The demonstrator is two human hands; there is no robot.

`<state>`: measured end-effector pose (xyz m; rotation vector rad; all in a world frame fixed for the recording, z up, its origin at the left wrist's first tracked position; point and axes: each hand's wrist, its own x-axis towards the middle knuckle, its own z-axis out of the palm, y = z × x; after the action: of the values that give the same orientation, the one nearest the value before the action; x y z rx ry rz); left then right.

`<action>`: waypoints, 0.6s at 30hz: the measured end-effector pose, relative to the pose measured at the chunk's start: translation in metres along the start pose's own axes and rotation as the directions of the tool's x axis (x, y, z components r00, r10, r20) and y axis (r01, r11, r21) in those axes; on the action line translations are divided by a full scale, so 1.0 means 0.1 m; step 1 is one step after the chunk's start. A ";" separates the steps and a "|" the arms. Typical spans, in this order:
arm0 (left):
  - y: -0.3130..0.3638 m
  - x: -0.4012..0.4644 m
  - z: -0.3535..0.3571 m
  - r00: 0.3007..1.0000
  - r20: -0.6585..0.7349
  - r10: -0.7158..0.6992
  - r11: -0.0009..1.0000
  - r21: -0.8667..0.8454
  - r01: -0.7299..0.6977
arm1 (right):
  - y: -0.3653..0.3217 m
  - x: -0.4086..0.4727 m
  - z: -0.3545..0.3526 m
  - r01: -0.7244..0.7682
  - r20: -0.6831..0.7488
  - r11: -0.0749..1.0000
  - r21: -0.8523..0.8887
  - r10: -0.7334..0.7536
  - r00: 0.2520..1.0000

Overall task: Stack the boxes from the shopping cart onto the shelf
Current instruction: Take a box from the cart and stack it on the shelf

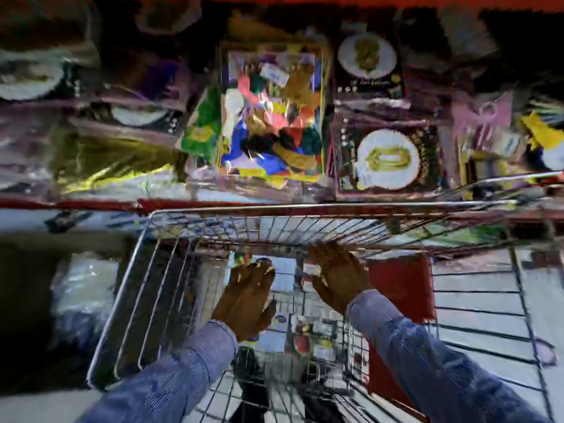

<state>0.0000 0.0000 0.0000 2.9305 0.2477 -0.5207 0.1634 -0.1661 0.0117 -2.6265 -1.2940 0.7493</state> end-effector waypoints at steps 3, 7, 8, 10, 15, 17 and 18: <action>-0.08 0.19 0.42 0.994 0.102 0.026 0.999 -0.023 -0.023 | 0.11 0.27 0.31 0.040 0.028 0.999 -0.022 -0.040 0.999; -0.15 0.35 0.89 0.996 0.049 0.074 0.997 -0.040 -0.072 | 0.24 0.62 0.71 0.076 0.129 0.997 -0.026 -0.072 0.989; -0.15 0.38 0.92 0.996 0.043 0.083 0.996 -0.042 -0.081 | 0.25 0.69 0.74 0.067 0.145 0.998 -0.013 -0.065 0.987; -0.16 0.43 1.07 0.994 0.042 0.102 0.995 -0.015 -0.101 | 0.28 0.85 0.88 0.072 0.176 0.997 0.002 -0.071 0.982; -0.16 0.46 1.26 0.992 0.065 0.104 0.994 0.034 -0.106 | 0.31 1.07 1.05 0.114 0.218 0.992 -0.044 -0.102 0.971; -0.17 0.46 1.29 0.993 0.063 0.097 0.995 0.018 -0.099 | 0.32 1.12 1.07 0.132 0.235 0.989 -0.071 -0.112 0.966; -0.17 0.47 1.29 0.993 0.070 0.097 0.995 -0.001 -0.097 | 0.32 1.13 1.06 0.136 0.245 0.988 -0.078 -0.113 0.963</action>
<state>-0.0018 -0.0003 -0.1382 2.9021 0.0962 -0.6076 0.1932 -0.1105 -0.1339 -2.5563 -1.5773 1.0349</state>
